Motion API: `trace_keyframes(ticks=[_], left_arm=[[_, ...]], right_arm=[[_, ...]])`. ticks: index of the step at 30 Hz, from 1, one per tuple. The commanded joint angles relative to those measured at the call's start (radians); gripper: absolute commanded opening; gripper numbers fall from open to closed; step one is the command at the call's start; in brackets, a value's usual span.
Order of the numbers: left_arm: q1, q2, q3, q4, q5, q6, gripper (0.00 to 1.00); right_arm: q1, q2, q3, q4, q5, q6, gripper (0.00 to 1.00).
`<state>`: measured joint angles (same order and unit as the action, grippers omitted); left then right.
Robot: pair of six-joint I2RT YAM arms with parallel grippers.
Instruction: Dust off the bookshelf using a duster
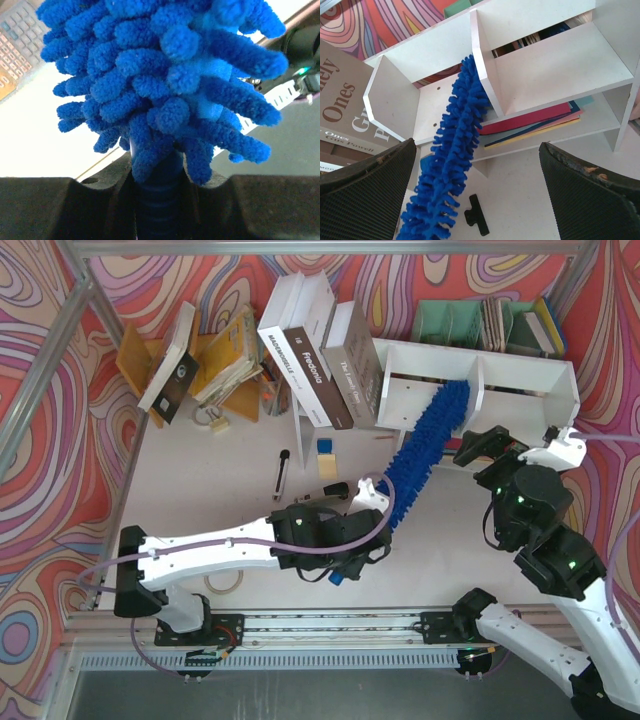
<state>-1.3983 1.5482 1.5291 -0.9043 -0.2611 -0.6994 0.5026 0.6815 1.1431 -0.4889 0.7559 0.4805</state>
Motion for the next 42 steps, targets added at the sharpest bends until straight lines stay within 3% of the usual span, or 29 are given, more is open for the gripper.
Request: trace_keyframes(ticks=[1,9,14,26,31,35,42], left_arm=[[-0.062,-0.022,0.033,-0.135,0.007,-0.007,0.0],[-0.128,-0.124,-0.042,-0.203,-0.01,-0.118,0.0],[-0.129,-0.154,-0.047,-0.146,-0.102,-0.115,0.0],[-0.041,0.106,0.194,-0.093,-0.112,0.035,0.0],[-0.027,0.171,0.306,-0.15,-0.224,0.043,0.0],[-0.028,0.166,0.314,-0.221,-0.308,-0.019,0.0],[-0.068,0.039,0.177,-0.251,-0.428,-0.19,0.0]], right_arm=[[-0.004,-0.007,-0.016,0.013,0.023,0.014,0.99],[-0.005,0.001,-0.022,0.021,0.016,0.026,0.99],[-0.004,0.003,-0.025,0.024,0.011,0.028,0.99],[-0.004,-0.034,-0.024,0.004,0.036,0.018,0.99],[-0.004,-0.035,-0.03,0.001,0.028,0.029,0.99],[-0.004,-0.027,-0.032,-0.001,0.023,0.036,0.99],[-0.004,-0.028,-0.051,0.015,0.021,0.035,0.99]])
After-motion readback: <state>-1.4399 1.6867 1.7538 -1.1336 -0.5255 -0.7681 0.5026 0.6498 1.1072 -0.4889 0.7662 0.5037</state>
